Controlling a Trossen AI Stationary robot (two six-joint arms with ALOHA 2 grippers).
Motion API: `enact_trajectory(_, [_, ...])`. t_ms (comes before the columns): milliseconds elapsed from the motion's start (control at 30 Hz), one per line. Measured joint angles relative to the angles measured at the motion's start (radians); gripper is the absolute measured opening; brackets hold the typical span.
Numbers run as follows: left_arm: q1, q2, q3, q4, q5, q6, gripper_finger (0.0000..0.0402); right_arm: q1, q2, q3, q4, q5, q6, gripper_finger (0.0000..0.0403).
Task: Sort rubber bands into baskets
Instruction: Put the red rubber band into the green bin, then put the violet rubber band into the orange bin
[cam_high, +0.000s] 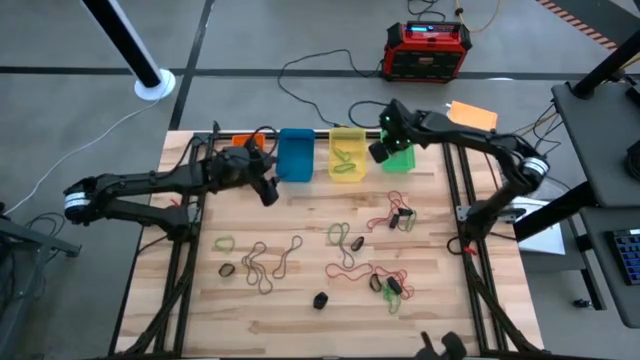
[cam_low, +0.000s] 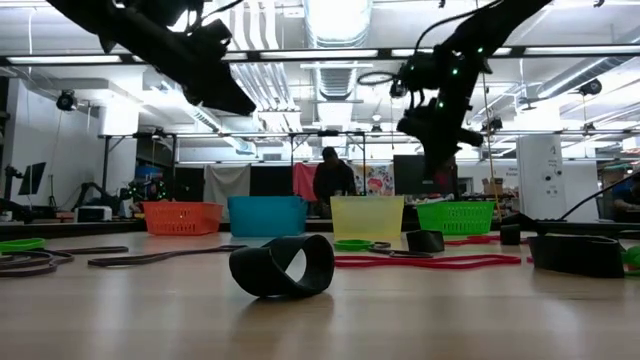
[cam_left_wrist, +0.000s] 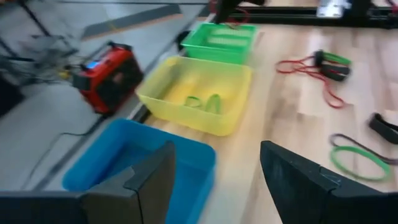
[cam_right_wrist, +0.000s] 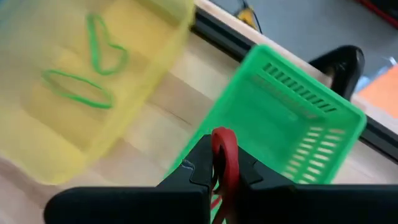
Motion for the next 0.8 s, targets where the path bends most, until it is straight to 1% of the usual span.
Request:
enact_trajectory(133, [0.001, 0.0, 0.0, -0.021, 0.022, 0.0, 0.0217, -0.003, 0.046, 0.049, -0.084, 0.0, -0.03, 0.0009])
enact_trajectory(233, [0.001, 0.0, 0.0, -0.027, 0.066, 0.0, 0.0217, -0.005, 0.069, 0.06, -0.132, 0.005, -0.023, 0.0009])
enact_trajectory(333, [0.001, 0.0, 0.0, -0.023, 0.078, 0.01, 0.0217, -0.011, 0.094, 0.058, -0.129, 0.014, -0.027, 0.0009])
enact_trajectory(567, [0.003, 0.015, 0.0, 0.005, 0.077, 0.005, 0.0217, -0.02, 0.164, 0.056, -0.065, 0.111, -0.032, 0.0009])
enact_trajectory(700, [0.003, 0.034, 0.0, 0.01, 0.078, -0.021, 0.0217, -0.023, 0.174, 0.056, -0.041, 0.115, -0.027, 0.0014])
enact_trajectory(800, [0.003, 0.051, 0.0, 0.008, 0.078, -0.039, 0.0217, -0.022, 0.172, 0.056, -0.032, 0.115, -0.02, 0.0027])
